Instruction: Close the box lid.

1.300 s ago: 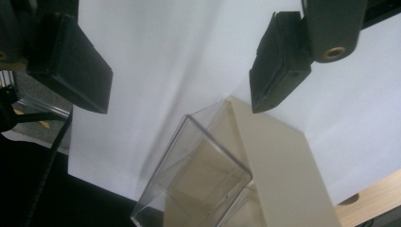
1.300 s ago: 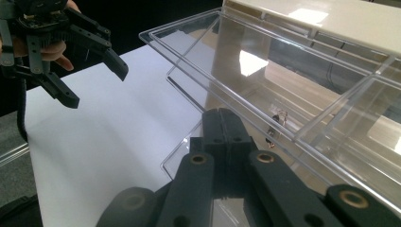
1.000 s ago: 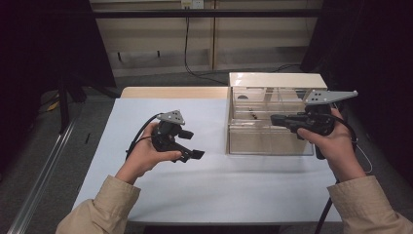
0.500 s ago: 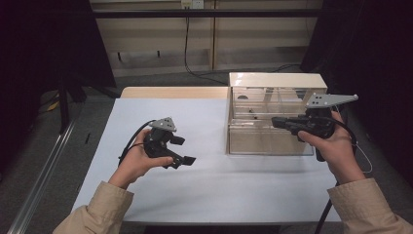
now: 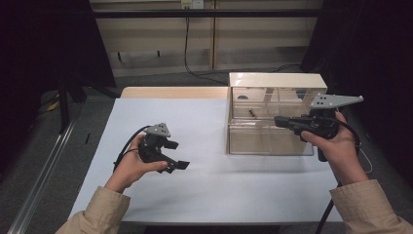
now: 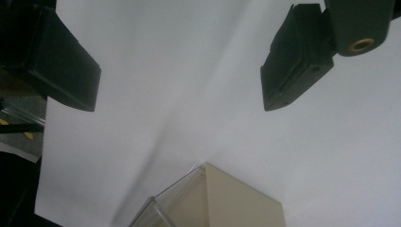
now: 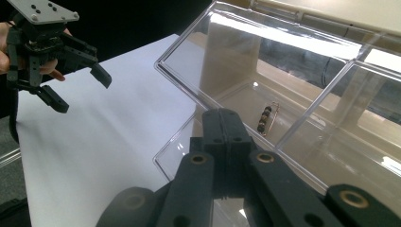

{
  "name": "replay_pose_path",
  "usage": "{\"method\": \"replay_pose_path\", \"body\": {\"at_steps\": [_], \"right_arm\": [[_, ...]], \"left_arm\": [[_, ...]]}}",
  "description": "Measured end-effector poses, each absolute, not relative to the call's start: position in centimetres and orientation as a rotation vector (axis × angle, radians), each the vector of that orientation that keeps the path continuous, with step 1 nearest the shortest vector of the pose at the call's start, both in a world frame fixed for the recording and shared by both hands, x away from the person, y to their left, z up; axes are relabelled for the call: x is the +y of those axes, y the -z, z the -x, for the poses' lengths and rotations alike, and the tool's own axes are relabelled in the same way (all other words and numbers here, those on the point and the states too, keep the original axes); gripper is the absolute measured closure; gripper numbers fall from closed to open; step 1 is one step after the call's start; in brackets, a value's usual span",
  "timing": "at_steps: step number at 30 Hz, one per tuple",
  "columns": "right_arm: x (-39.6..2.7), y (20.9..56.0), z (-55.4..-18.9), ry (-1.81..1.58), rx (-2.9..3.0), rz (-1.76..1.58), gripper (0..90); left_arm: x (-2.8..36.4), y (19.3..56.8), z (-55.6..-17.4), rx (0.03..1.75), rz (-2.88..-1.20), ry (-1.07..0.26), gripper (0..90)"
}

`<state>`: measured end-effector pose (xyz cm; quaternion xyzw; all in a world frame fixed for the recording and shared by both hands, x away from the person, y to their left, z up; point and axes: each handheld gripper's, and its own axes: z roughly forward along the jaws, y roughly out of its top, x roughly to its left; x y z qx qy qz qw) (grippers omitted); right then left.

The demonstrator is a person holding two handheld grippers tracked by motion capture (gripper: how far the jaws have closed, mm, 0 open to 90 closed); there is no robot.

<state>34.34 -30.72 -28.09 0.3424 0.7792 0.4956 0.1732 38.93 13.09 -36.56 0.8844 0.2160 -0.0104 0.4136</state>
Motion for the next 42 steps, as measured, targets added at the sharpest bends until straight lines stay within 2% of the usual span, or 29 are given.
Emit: {"method": "replay_pose_path", "body": {"at_steps": [9, 27, 30, 42], "right_arm": [[-30.2, 29.5, -33.9, -1.428, 2.26, -0.964, 89.2], [-29.0, 33.5, -32.3, -1.404, 2.316, -0.993, 42.1], [-28.9, 33.9, -32.1, -1.397, 2.318, -0.993, 37.7], [-28.2, 35.3, -31.0, -1.387, 2.347, -0.952, 32.2]], "left_arm": [[14.2, 37.3, -38.6, 0.566, -2.23, 0.011, 12.1], [15.6, 37.9, -38.0, 0.572, -2.224, -0.008, 9.6], [15.8, 38.0, -37.9, 0.571, -2.224, -0.015, 9.5], [16.8, 38.8, -37.3, 0.582, -2.23, -0.015, 9.3]]}}
